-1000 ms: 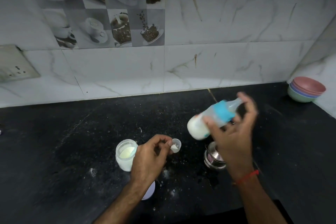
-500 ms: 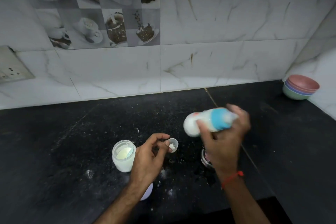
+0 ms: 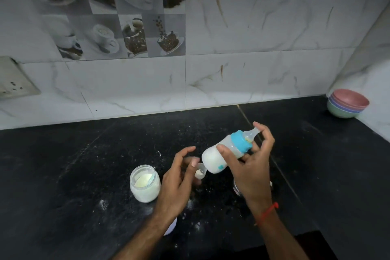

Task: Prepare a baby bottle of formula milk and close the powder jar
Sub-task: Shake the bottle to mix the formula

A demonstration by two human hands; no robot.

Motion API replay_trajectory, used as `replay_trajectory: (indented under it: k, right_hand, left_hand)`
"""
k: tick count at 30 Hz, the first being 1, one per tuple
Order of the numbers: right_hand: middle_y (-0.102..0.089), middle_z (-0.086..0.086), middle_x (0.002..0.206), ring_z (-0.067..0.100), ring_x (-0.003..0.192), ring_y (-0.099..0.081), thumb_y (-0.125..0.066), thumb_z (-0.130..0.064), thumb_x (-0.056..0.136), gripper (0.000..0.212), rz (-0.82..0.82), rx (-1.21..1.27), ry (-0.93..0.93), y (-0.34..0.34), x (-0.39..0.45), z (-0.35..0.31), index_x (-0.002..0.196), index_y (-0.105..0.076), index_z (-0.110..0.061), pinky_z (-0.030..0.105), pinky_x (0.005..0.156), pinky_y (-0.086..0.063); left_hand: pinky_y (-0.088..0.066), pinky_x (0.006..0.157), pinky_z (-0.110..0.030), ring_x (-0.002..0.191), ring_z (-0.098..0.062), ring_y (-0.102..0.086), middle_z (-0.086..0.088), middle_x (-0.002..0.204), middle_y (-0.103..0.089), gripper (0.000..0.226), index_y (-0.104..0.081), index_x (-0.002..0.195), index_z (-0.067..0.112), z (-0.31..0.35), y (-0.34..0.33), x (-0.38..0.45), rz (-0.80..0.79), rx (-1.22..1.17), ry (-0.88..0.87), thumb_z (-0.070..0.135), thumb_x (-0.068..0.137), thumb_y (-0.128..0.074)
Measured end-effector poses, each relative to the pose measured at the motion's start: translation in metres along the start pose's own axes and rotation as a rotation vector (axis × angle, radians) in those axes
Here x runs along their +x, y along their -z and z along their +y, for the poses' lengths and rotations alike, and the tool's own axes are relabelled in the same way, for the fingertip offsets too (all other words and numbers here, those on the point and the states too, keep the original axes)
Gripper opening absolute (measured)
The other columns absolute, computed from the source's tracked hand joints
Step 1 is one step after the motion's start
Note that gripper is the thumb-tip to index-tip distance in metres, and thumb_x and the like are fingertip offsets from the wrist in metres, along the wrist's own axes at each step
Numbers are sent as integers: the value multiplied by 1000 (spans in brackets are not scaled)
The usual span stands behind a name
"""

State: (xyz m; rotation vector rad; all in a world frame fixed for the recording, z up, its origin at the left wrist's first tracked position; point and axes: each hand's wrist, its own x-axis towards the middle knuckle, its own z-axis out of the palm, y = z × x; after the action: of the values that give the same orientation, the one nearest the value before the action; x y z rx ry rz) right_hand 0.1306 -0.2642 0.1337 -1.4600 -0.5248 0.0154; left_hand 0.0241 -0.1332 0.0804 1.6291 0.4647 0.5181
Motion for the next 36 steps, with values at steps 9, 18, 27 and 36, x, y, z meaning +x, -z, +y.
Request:
replay_trajectory:
  k: [9,18,27,36]
  right_hand:
    - [-66,-17,116,22,100,-73,-87,-26,77,92,-100,36,7,-18,-17,-5,143,-26,-45,35,82,-62]
    - [-69,4,124,32,111,-70,-82,2,82,100,-451,34,-52,1,-12,-7,145,-28,-54,58,96,-56]
    - [-26,-10,148,-3,127,-51,-81,11,74,98,287,-20,502,8,-1,-48,142,-13,-8,20,98,-54]
    - [-51,-23,143,8,123,-63,-77,18,75,101,99,60,329,9,-3,-48,144,-21,-29,39,95,-60]
  left_hand:
    - [-62,73,-46,92,-44,-68,-42,119,-65,59,-61,134,3,22,-12,2,-182,-682,412,46,109,-30]
    - [-52,44,-29,40,-14,-47,-13,61,-55,64,-75,99,5,29,3,3,-372,-676,686,52,106,-32]
    - [-60,50,-34,62,-14,-67,-5,77,-69,21,-65,110,4,20,9,15,100,-306,239,17,95,-72]
    - [-54,50,-33,59,-23,-64,-18,71,-74,27,-74,79,9,9,8,10,115,-61,188,30,95,-72]
